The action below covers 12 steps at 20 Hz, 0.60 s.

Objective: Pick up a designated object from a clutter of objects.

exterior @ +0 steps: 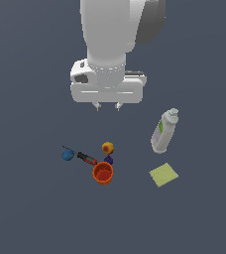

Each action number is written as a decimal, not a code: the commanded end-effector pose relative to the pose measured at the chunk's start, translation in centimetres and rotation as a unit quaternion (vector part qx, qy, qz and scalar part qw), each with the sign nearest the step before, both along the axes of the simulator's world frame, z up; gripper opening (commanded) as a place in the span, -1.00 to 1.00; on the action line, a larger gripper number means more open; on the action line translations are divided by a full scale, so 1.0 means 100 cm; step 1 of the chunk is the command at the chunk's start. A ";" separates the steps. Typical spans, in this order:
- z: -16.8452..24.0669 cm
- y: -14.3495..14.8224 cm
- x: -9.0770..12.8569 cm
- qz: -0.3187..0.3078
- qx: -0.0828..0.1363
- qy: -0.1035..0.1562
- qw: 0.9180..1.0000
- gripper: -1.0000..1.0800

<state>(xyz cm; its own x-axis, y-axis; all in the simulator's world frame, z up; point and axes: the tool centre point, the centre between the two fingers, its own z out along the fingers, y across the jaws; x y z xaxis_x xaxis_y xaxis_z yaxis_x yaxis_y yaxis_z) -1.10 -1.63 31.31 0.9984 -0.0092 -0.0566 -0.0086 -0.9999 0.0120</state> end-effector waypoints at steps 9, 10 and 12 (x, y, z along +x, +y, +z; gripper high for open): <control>-0.019 -0.008 0.024 -0.042 0.010 0.029 0.999 0.23; -0.022 -0.009 0.028 -0.049 0.011 0.034 0.998 0.23; -0.030 -0.012 0.035 -0.063 0.014 0.044 0.997 0.23</control>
